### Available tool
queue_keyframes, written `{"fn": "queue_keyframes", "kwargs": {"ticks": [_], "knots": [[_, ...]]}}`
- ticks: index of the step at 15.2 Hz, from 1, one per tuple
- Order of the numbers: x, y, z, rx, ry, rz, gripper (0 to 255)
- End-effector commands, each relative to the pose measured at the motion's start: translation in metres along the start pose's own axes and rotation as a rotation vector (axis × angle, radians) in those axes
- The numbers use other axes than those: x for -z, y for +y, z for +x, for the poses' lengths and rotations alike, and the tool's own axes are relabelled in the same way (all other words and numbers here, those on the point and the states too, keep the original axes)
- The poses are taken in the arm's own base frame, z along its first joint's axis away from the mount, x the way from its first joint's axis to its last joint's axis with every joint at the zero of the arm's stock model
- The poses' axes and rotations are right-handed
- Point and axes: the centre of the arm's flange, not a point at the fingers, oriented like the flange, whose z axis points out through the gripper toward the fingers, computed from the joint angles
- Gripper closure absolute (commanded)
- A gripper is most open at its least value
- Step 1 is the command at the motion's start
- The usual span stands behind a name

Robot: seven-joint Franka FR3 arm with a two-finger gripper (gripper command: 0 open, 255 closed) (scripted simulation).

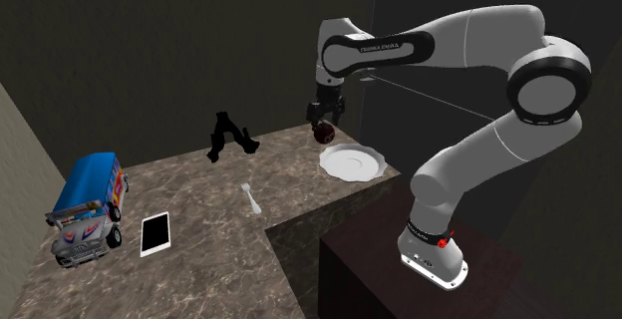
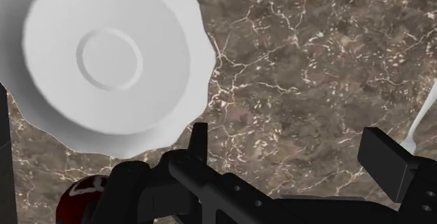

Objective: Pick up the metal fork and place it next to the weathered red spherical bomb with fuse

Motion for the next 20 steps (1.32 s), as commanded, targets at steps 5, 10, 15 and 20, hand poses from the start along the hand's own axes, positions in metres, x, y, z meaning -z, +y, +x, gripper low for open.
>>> {"fn": "queue_keyframes", "kwargs": {"ticks": [5, 10, 15, 20], "knots": [[-0.044, -0.065, 0.026, -0.032, -0.042, -0.004, 0], [-0.082, -0.117, 0.047, -0.057, -0.077, -0.008, 0], [-0.121, -0.168, 0.069, -0.082, -0.112, -0.012, 0], [-0.161, -0.219, 0.09, -0.107, -0.147, -0.016, 0]]}}
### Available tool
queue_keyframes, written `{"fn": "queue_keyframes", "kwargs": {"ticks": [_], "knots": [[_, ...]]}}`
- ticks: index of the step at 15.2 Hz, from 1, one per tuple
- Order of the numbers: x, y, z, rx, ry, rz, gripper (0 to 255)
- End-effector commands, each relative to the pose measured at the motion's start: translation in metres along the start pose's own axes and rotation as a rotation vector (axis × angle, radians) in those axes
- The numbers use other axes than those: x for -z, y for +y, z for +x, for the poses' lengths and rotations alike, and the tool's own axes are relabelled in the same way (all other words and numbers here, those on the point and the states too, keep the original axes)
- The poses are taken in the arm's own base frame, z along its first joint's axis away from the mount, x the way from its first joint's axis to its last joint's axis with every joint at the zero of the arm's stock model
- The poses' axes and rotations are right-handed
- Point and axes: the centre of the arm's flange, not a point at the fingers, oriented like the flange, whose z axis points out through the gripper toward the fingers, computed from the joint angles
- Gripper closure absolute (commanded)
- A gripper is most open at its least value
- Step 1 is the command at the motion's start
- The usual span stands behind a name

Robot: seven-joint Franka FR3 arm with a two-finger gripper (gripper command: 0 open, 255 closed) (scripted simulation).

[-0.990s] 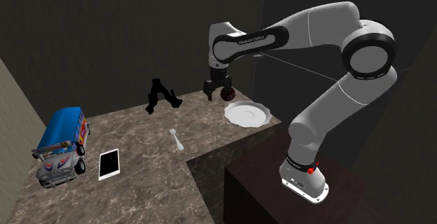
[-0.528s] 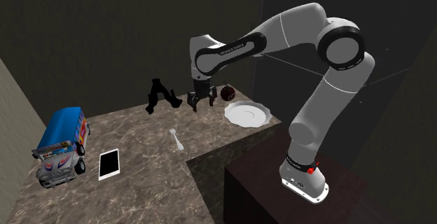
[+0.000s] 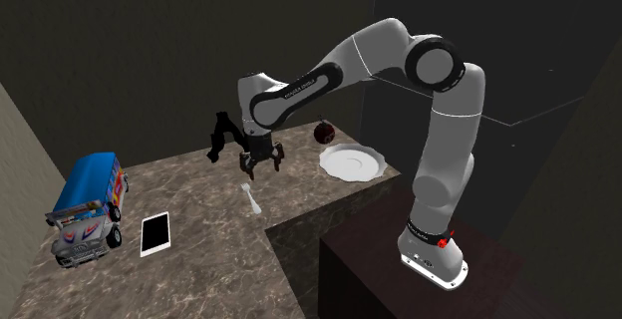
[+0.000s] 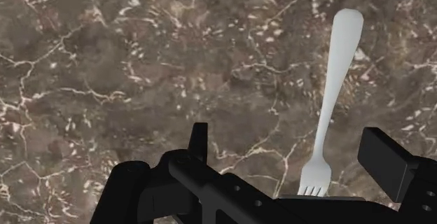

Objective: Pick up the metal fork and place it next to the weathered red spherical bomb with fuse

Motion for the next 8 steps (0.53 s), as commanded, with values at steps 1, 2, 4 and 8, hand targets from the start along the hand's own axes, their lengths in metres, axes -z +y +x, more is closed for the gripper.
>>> {"fn": "queue_keyframes", "kwargs": {"ticks": [1, 2, 4, 8], "knots": [[-0.014, -0.02, 0.009, -0.012, -0.014, -0.002, 0], [-0.022, -0.03, 0.014, -0.017, -0.021, -0.002, 0], [-0.037, -0.052, 0.022, -0.027, -0.035, -0.004, 0], [-0.058, -0.059, 0.025, -0.031, -0.04, -0.005, 0]]}}
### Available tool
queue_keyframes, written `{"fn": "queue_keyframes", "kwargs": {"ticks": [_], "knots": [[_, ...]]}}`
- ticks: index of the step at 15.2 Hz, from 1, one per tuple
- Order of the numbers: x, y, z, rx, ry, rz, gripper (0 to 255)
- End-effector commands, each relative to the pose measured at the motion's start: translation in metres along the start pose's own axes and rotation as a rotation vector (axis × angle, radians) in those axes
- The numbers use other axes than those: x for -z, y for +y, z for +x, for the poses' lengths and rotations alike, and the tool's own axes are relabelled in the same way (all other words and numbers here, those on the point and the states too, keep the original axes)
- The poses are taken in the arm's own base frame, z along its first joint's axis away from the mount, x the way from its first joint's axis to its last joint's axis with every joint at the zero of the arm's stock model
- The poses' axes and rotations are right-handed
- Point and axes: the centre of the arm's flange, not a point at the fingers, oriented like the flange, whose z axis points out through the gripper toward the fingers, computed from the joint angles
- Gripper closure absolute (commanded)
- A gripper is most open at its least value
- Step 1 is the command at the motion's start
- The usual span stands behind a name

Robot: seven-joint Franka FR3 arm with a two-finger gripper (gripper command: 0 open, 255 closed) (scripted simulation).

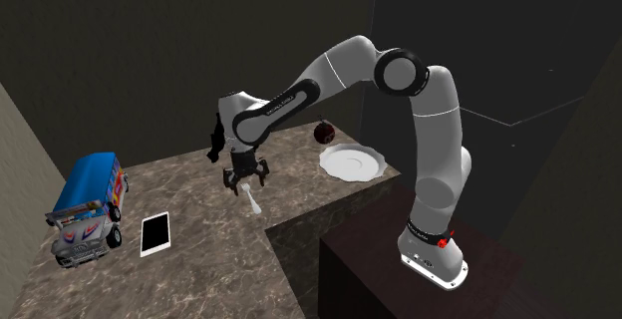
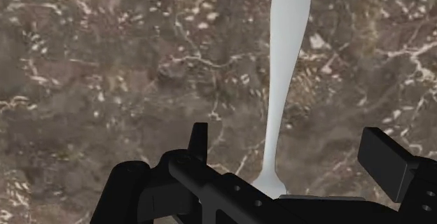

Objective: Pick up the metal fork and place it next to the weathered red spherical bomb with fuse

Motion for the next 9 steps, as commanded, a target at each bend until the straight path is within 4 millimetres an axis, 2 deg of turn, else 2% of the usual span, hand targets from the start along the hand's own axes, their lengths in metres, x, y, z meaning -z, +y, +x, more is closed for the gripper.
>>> {"fn": "queue_keyframes", "kwargs": {"ticks": [1, 5, 9], "knots": [[-0.012, -0.002, 0.0, -0.001, 0.0, 0.0, 0], [-0.03, -0.002, 0.0, -0.001, 0.0, 0.0, 0], [-0.03, -0.002, 0.0, -0.001, 0.0, 0.0, 0]]}}
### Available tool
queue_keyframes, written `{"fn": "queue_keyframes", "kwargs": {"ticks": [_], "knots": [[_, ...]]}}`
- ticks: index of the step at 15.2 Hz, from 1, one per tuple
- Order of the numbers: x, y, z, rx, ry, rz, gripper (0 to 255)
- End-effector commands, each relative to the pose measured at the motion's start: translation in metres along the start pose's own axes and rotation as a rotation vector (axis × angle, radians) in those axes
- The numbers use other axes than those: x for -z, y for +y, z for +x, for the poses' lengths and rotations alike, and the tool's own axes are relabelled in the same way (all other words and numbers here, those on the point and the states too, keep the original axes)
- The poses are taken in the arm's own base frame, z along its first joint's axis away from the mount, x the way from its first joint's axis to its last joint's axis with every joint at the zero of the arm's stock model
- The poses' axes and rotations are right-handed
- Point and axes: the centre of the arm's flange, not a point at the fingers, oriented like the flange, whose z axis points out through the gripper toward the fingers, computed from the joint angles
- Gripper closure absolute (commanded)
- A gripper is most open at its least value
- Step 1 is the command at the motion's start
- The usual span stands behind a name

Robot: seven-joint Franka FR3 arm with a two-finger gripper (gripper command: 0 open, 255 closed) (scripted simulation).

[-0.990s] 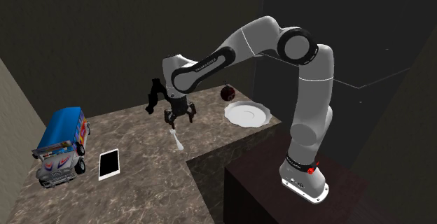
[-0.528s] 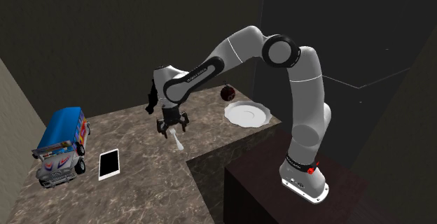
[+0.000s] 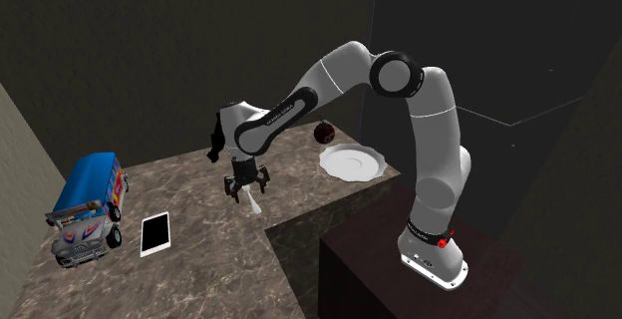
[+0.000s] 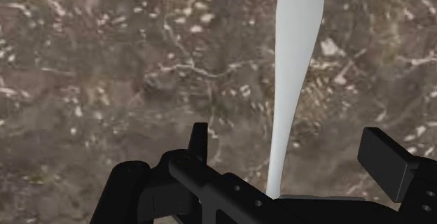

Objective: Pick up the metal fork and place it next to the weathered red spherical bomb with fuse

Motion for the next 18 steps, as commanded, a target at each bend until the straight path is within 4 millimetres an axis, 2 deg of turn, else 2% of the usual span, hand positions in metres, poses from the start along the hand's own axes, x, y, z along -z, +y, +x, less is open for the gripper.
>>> {"fn": "queue_keyframes", "kwargs": {"ticks": [1, 3, 4, 13, 18], "knots": [[0.0, 0.0, 0.0, 0.0, 0.0, 0.0, 0], [0.0, 0.0, 0.0, 0.0, 0.0, 0.0, 0], [0.0, 0.0, 0.0, 0.0, 0.0, 0.0, 255], [0.0, 0.0, 0.0, 0.0, 0.0, 0.0, 255], [0.026, 0.0, -0.004, 0.0, 0.0, 0.0, 255]]}}
